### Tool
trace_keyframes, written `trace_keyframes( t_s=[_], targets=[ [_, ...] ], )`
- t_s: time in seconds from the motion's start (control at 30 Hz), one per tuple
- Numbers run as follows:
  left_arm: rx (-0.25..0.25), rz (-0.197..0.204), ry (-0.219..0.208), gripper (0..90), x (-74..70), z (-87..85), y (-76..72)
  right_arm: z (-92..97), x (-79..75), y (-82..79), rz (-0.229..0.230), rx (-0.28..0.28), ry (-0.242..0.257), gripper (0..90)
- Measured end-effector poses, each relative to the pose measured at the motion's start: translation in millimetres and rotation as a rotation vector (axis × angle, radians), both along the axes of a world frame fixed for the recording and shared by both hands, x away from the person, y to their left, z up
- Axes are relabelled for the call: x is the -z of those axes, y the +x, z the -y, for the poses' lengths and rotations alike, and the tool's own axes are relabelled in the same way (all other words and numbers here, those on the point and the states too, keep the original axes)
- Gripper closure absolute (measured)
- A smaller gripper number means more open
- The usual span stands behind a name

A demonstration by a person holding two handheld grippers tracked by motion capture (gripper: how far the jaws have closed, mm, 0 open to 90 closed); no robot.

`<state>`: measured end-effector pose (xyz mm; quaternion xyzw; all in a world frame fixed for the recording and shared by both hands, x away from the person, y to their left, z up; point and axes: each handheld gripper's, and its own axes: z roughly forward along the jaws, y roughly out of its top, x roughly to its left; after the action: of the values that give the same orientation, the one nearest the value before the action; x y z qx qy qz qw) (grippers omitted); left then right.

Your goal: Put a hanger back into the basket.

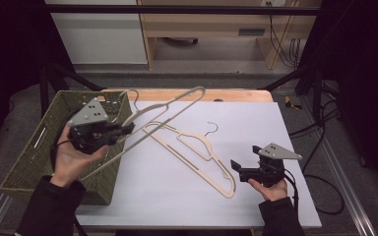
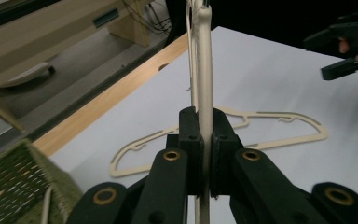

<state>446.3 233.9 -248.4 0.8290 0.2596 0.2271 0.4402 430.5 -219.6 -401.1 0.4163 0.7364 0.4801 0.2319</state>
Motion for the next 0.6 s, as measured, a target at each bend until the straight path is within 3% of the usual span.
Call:
trace_keyframes(
  t_s=[0.1,0.27,0.6],
  targets=[
    [-0.039,-0.006,-0.016,85.8,-4.1,-19.0,7.0,-0.2,0.2,0.1,0.000,0.000,-0.007,7.1],
    [-0.097,-0.005,-0.007,85.9,-4.6,-48.4,17.7,-1.0,1.0,0.4,0.001,0.011,-0.014,6.4],
    [-0.173,-0.010,0.013,85.8,7.5,-100.0,31.0,-1.7,1.4,0.9,-0.005,0.016,-0.019,4.5]
  ],
)
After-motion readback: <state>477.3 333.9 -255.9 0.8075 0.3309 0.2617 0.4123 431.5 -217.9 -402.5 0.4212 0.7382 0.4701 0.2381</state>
